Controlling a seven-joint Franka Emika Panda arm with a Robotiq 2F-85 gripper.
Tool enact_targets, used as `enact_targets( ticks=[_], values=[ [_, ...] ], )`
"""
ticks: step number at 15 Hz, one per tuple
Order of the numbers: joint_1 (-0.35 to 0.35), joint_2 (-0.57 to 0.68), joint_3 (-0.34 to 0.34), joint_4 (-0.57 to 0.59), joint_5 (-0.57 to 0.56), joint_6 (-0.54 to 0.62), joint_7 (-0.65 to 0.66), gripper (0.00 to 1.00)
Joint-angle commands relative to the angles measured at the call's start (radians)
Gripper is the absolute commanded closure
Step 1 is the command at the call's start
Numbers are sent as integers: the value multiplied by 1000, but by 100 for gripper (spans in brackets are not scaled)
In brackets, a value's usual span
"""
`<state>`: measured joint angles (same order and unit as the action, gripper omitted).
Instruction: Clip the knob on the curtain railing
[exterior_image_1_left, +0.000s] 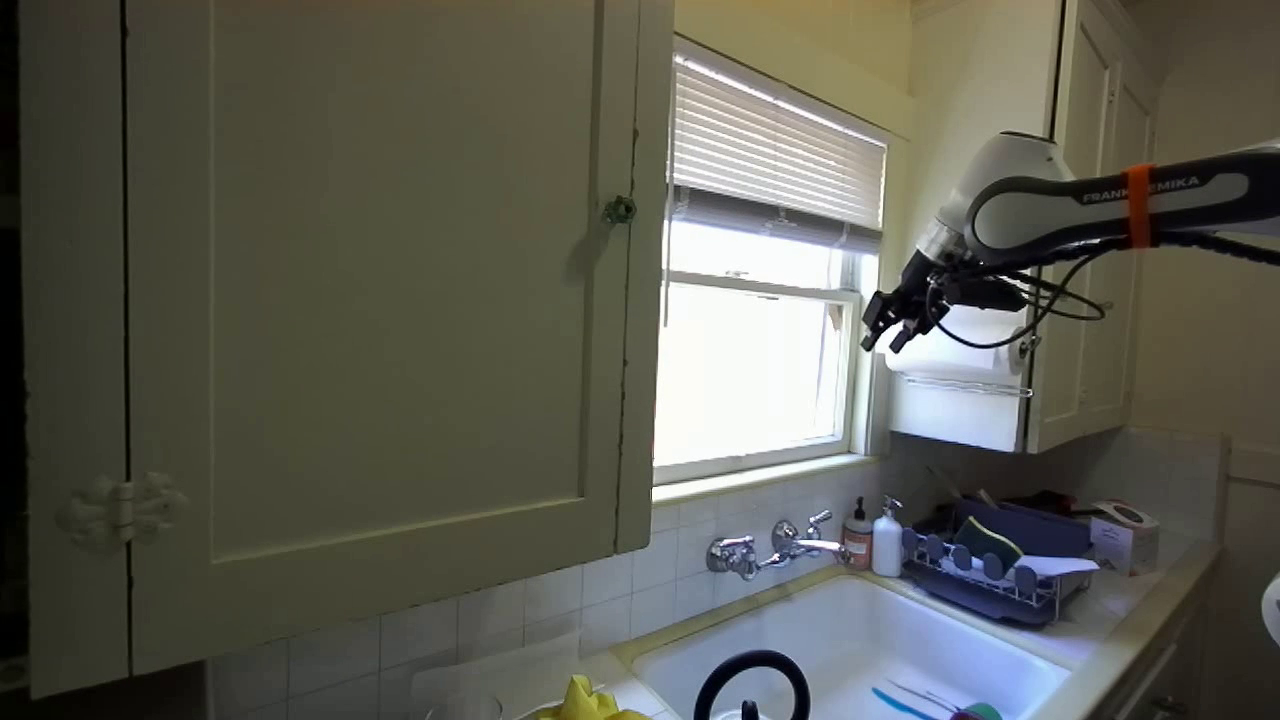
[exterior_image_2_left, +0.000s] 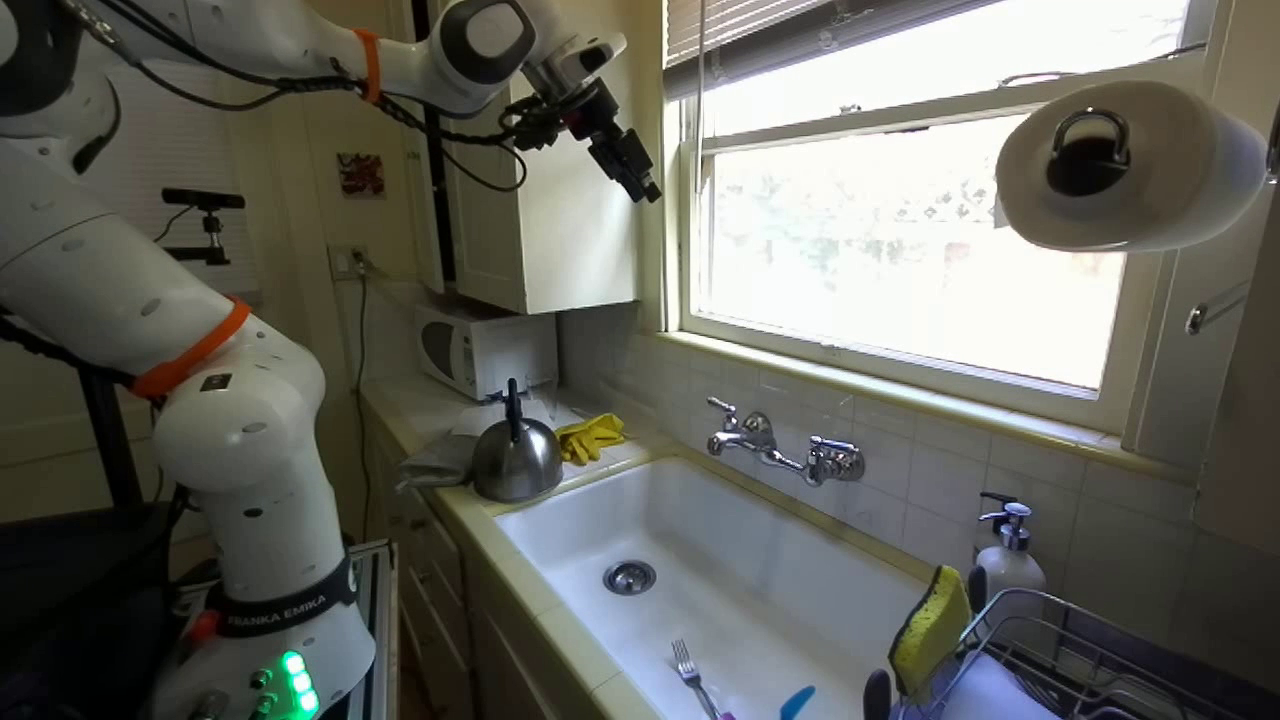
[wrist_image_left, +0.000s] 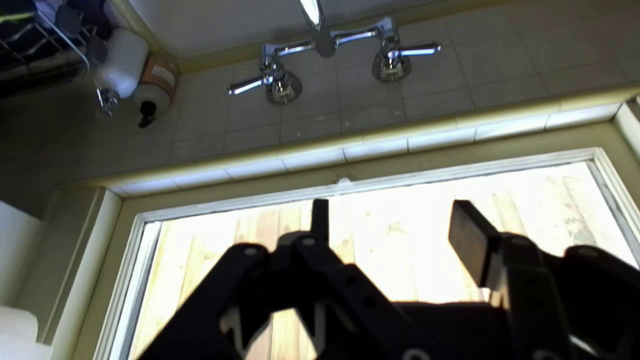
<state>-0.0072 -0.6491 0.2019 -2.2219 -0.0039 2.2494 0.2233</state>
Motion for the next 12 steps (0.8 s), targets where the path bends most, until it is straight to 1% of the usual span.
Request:
enact_targets(
  ticks=[1,3,5,6,8,9,10,11,12],
  values=[
    [-49,65,24,88,-90,158,44,68],
    [-88,123,38,168,-153,254,48,84],
    [-138,189,62,253,-222,353,66,98],
    [-152,231,69,296,-247,396,70,100],
    [-174,319,90,393,-293,464,71,100],
    [-168,374,97,450,-309,488,58,100],
    [-183,425,114,503,-352,509,69,100],
    [-241,470,163,554,-419,533,104,100],
    [-267,516,188,605,-492,546,139,100]
  ],
)
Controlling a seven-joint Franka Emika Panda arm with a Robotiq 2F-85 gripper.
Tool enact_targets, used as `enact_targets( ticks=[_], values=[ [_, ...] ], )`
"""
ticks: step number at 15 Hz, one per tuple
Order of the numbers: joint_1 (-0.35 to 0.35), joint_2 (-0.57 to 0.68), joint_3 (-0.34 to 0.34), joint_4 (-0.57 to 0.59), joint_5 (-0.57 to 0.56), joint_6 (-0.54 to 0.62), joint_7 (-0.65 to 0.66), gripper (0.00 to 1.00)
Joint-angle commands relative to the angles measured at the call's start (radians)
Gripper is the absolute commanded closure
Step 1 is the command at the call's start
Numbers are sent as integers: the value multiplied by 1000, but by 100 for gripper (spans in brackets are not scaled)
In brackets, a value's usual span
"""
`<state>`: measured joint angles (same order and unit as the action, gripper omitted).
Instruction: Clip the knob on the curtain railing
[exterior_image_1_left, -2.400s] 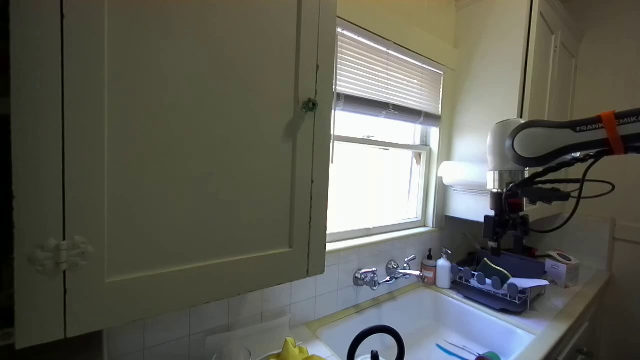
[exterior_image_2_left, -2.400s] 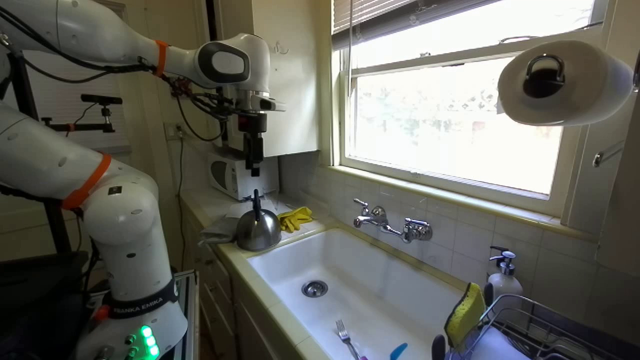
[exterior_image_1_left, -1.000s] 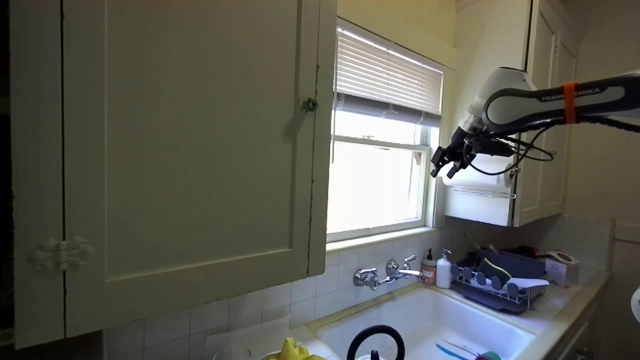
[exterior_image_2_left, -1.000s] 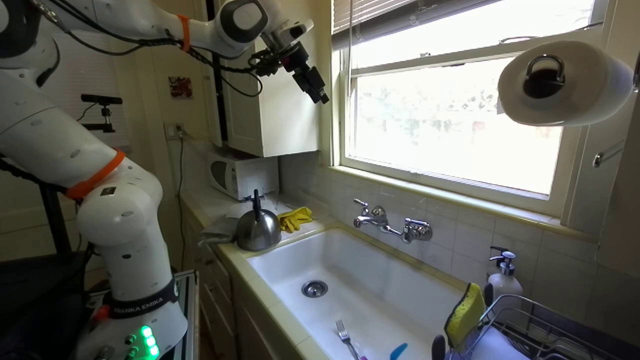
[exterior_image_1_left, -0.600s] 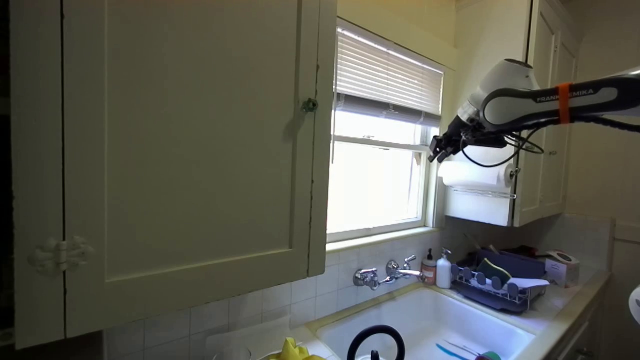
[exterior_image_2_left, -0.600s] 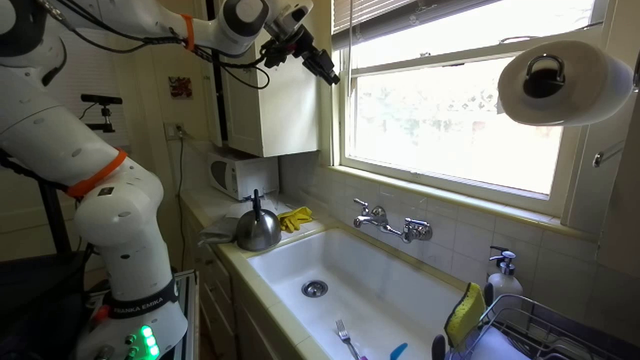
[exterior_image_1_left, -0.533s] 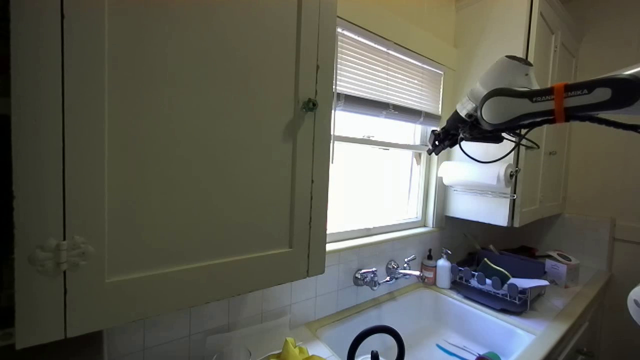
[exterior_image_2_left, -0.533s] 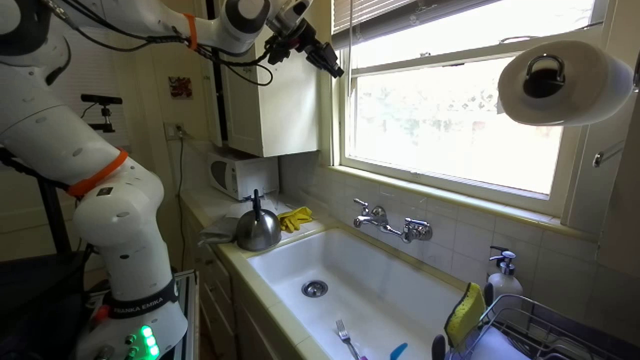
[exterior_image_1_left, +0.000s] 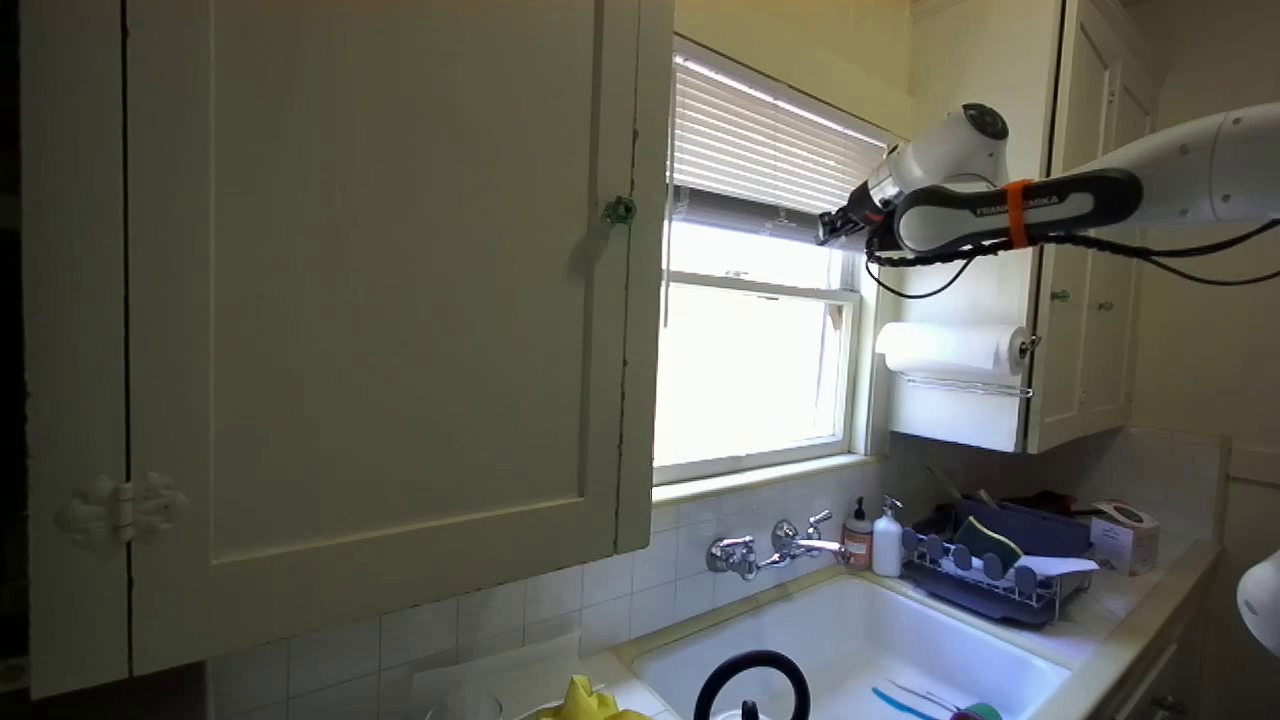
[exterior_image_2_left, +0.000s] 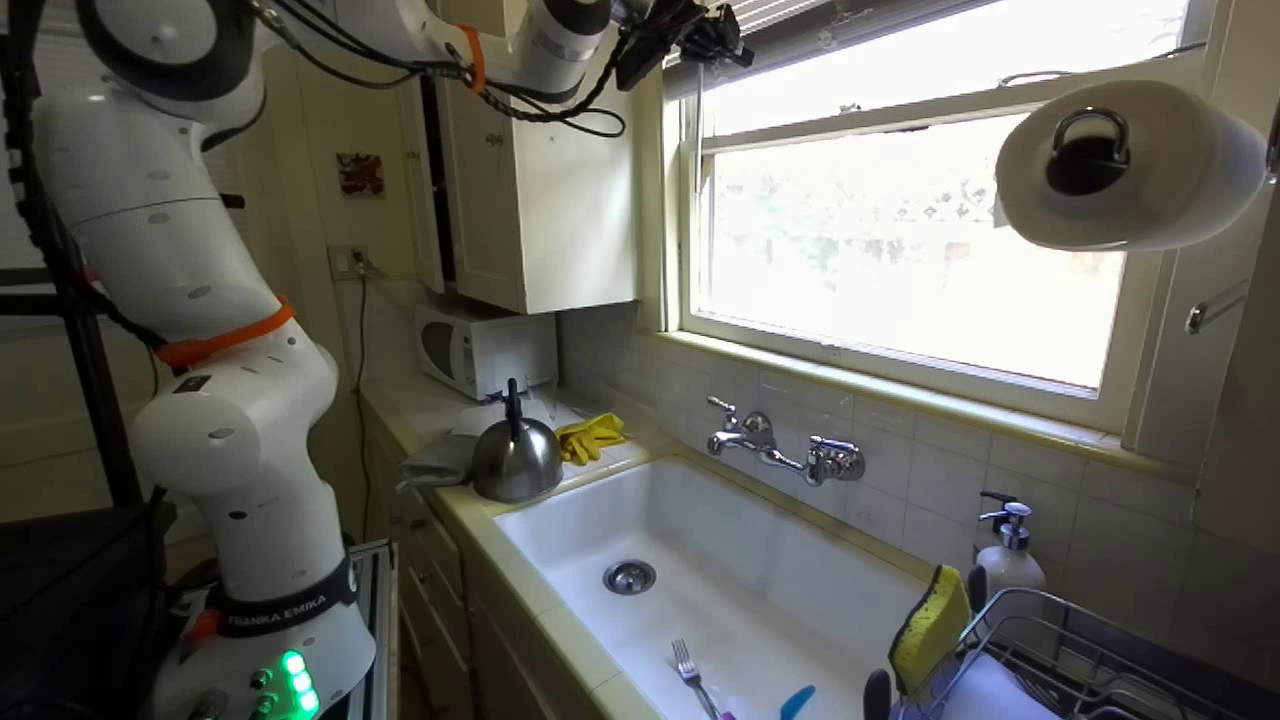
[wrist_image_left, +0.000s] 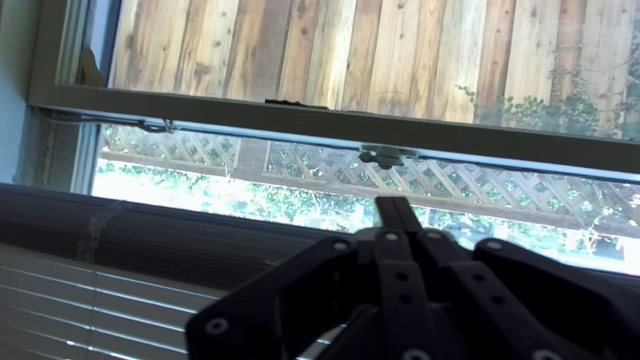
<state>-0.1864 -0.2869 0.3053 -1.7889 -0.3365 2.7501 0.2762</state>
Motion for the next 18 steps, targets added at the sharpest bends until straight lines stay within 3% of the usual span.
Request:
enact_targets(
  ticks=[1,3,4,8,12,16,18],
  values=[
    [-117,197,114,220,-244,48,137,100],
    [-105,278,144,305,-309,-45,171,100],
    [-98,184,103,190,-243,18,131,100],
    [-99,214,107,214,-252,16,134,100],
    [-149,281,118,254,-559,166,449,100],
    [-133,399,112,392,-812,138,707,100],
    [-106,461,114,451,-871,115,743,100]
  ],
)
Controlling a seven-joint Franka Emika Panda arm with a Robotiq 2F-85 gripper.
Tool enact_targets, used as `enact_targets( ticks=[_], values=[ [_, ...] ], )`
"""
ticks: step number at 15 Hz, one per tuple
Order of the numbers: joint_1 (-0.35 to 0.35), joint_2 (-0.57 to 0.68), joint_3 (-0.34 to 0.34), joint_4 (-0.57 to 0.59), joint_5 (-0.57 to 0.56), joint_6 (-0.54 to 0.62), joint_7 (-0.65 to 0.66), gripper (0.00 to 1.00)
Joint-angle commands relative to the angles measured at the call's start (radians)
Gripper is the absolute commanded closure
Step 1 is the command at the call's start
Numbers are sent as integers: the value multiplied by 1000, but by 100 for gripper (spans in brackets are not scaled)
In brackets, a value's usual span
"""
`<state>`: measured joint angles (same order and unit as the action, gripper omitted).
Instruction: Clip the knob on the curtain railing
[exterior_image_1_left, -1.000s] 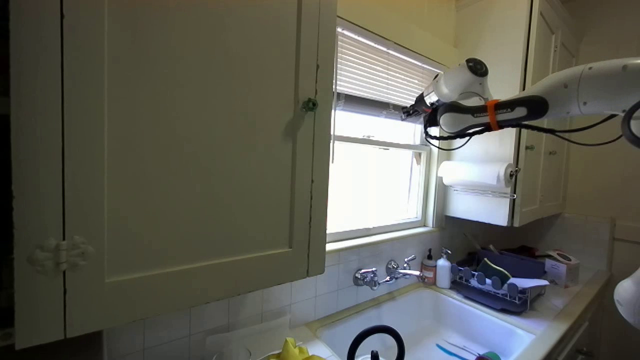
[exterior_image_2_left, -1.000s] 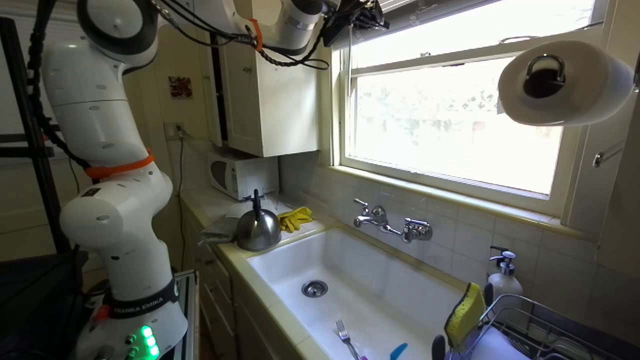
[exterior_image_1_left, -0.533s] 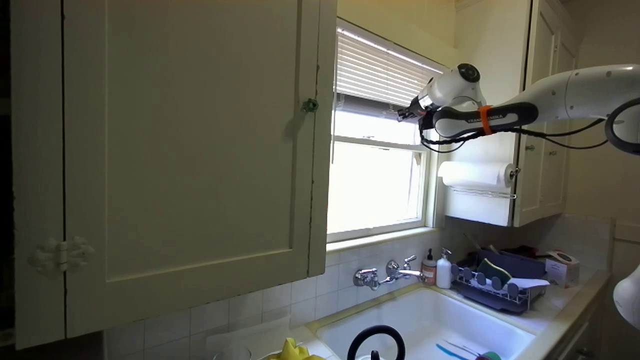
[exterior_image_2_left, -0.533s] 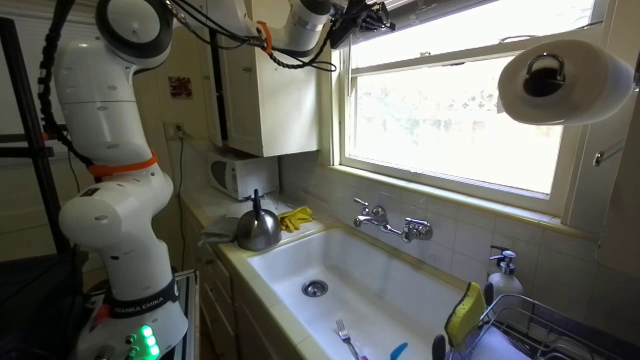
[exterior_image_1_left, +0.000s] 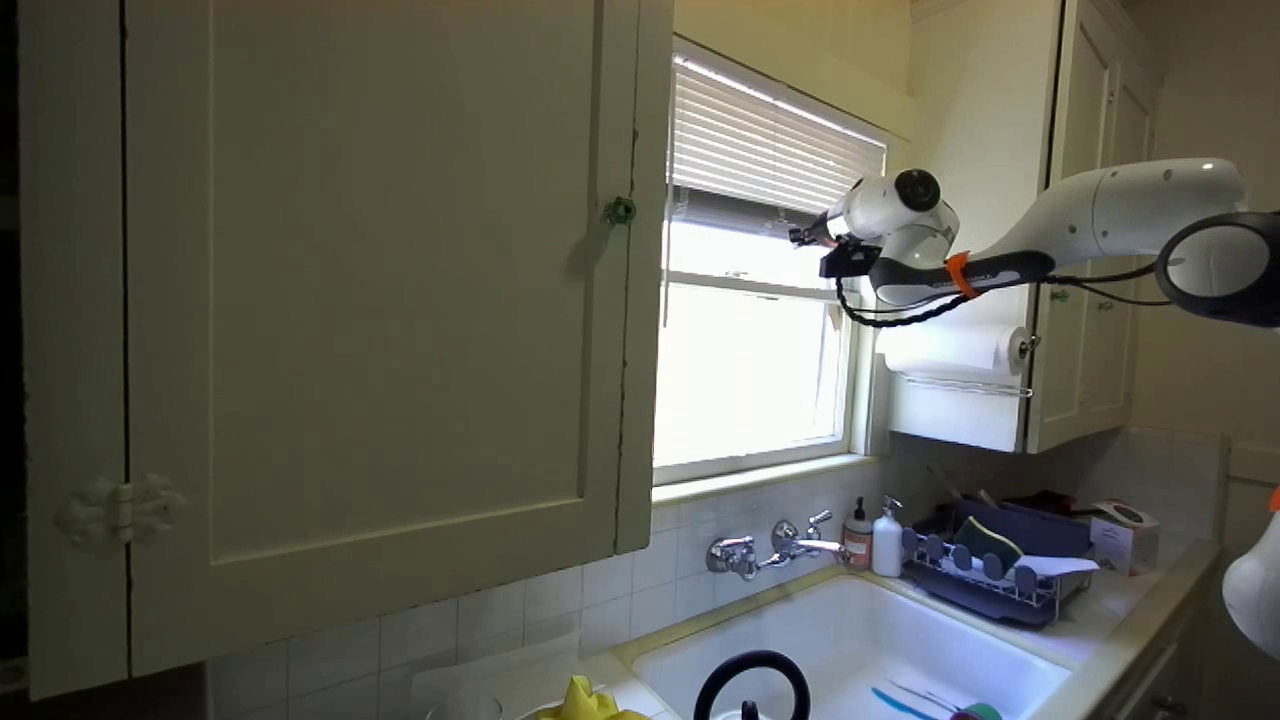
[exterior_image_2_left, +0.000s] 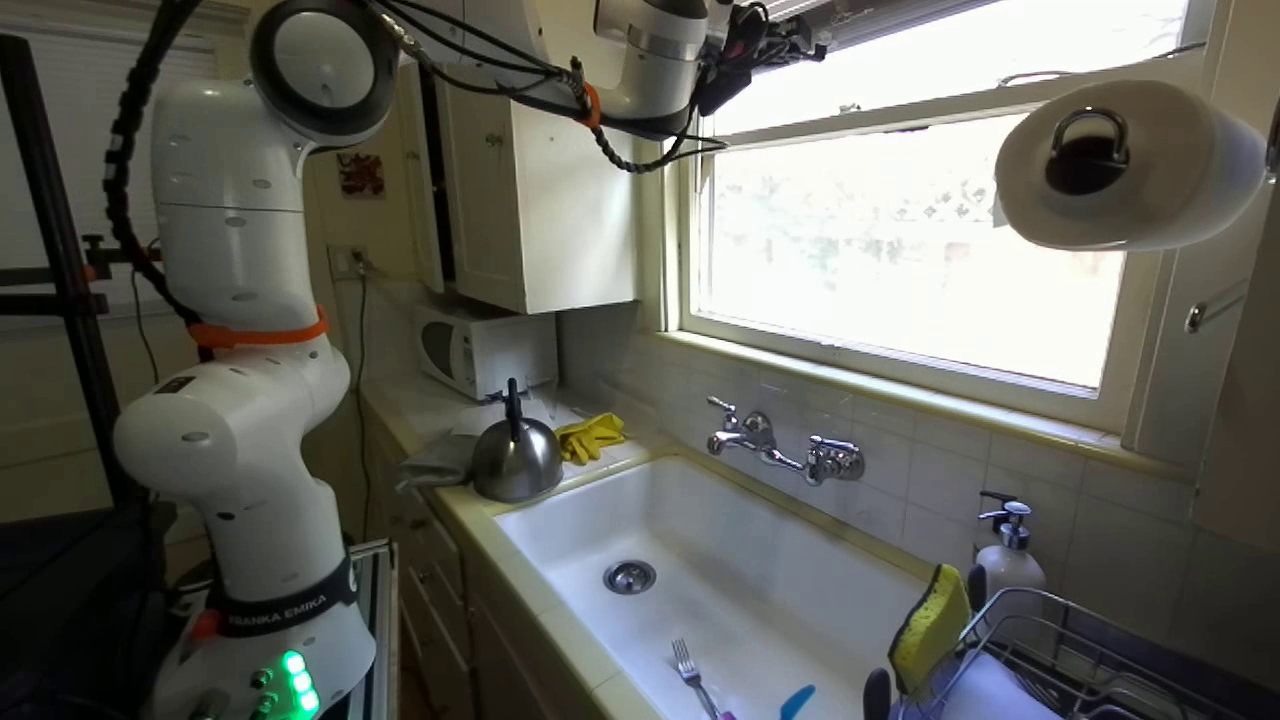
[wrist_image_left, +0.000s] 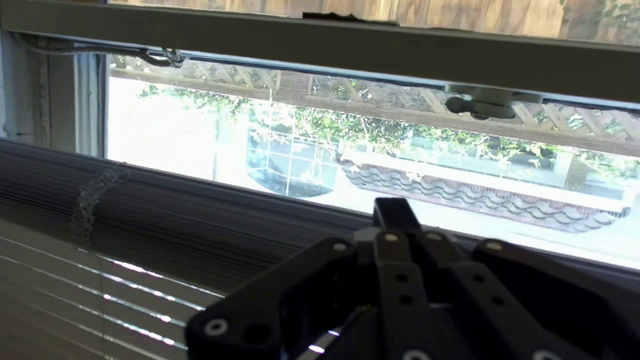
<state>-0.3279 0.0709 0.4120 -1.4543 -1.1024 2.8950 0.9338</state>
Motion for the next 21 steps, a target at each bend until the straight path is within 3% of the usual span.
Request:
enact_targets(
  ticks=[1,5,7,10,21],
  values=[
    [47,122,10,124,-116,-26,90,100],
    [86,192,6,171,-127,-32,105,100],
    [72,163,4,125,-99,-7,71,99],
    [83,192,3,155,-103,-12,79,100],
    [180,424,0,453,-117,-34,34,100]
  ],
)
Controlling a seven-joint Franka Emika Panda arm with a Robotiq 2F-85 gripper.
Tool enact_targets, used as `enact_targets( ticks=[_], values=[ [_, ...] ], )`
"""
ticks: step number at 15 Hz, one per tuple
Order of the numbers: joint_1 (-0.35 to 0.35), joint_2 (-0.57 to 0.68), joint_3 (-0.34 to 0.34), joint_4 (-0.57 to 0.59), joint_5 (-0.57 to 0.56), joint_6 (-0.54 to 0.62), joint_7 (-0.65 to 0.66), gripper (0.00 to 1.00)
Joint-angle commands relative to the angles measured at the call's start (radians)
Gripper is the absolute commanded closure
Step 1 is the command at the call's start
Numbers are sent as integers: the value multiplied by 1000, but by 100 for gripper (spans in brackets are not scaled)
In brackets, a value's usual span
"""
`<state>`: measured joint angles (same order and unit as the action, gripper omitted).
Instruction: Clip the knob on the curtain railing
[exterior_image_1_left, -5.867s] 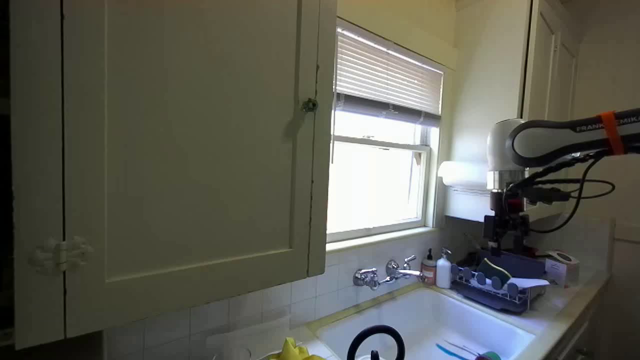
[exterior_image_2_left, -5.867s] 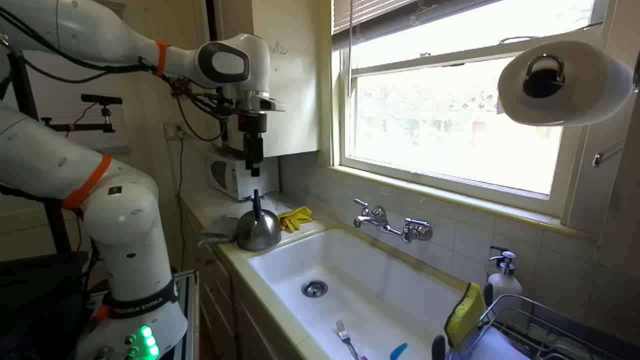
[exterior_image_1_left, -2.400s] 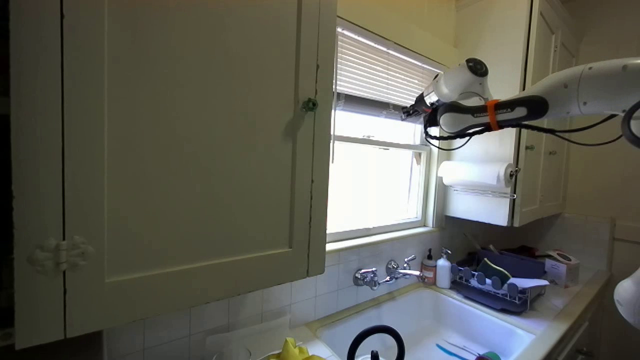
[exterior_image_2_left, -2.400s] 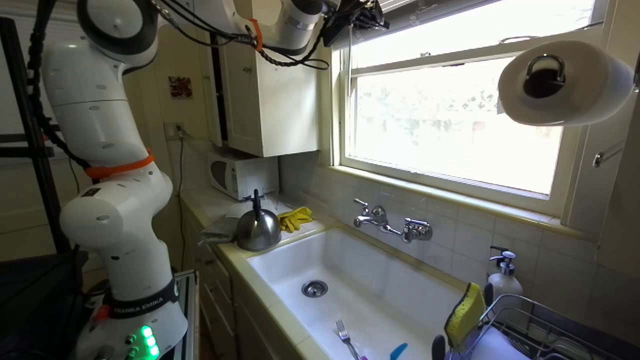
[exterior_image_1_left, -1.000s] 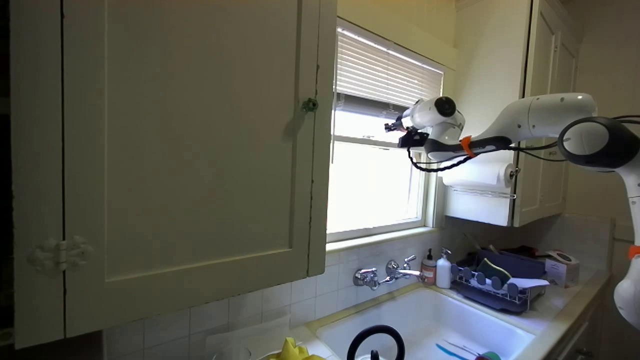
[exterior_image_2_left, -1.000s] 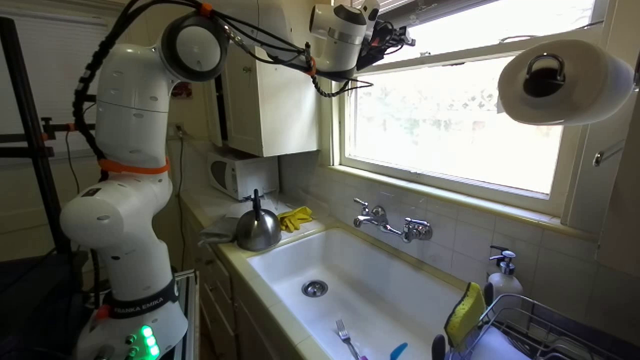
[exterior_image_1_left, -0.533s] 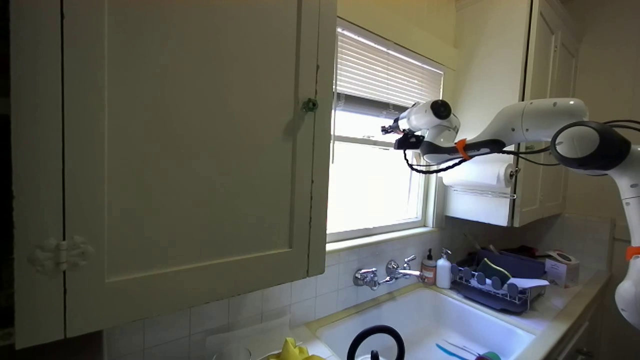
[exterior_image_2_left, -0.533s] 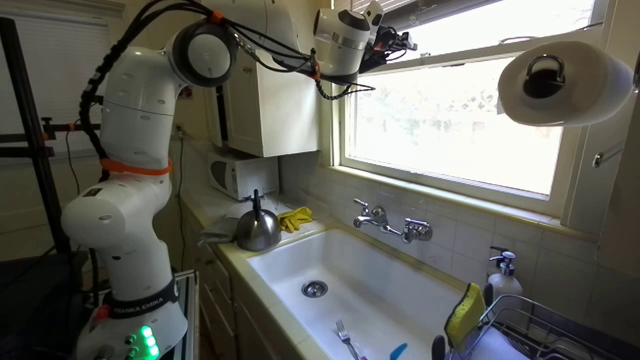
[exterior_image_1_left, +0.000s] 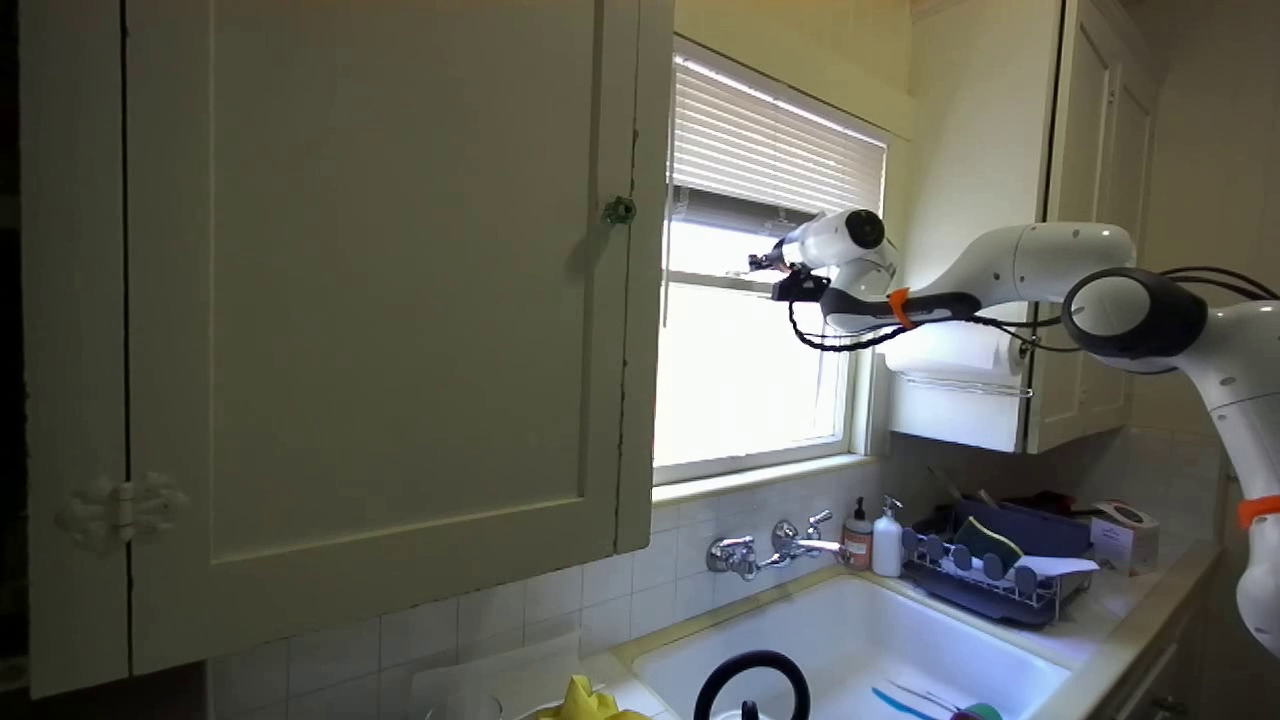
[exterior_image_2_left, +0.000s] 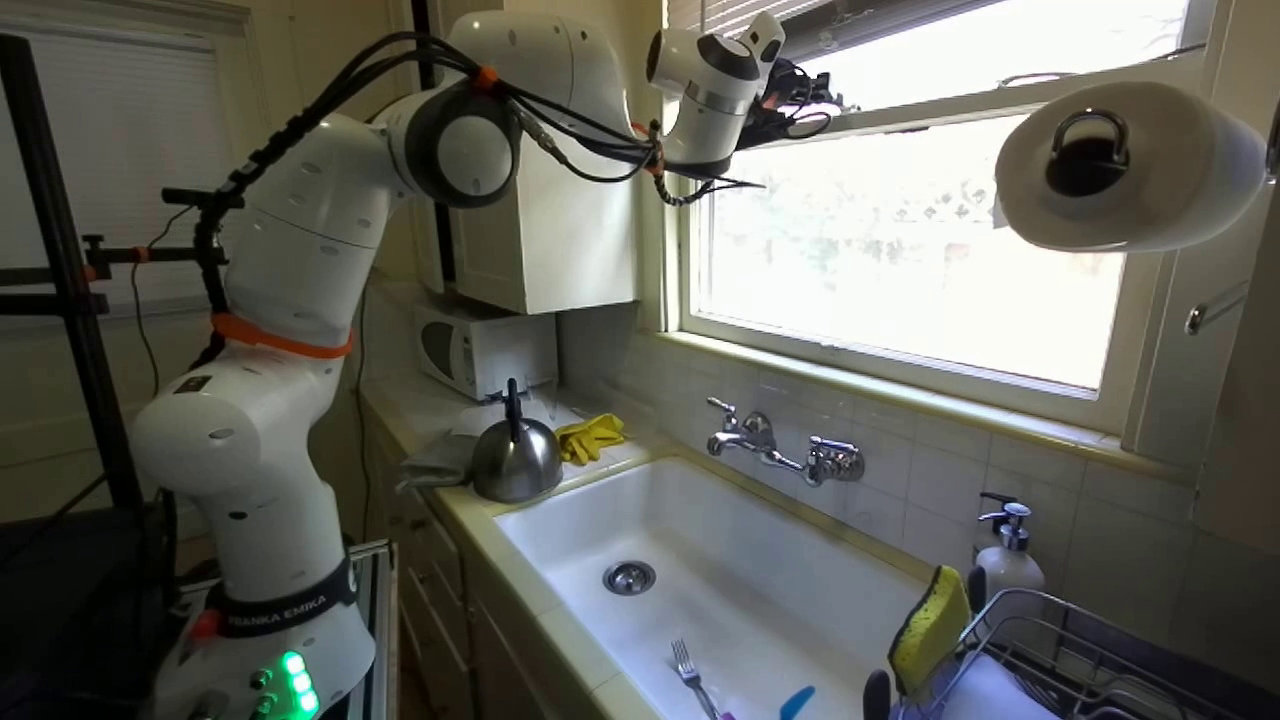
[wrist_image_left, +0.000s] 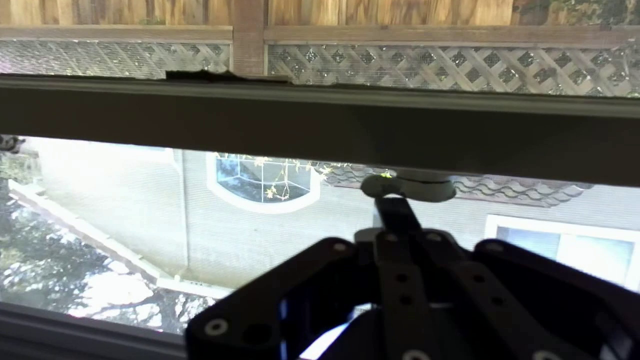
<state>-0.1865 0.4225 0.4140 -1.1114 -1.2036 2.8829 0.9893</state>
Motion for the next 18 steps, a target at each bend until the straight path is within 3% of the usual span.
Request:
enact_targets(
  ticks=[1,10,18],
  values=[
    [45,88,-2,132,-11,-24,-34,100],
    [104,212,-8,314,1,-111,-98,100],
    [122,262,19,391,34,-168,-187,100]
  ],
)
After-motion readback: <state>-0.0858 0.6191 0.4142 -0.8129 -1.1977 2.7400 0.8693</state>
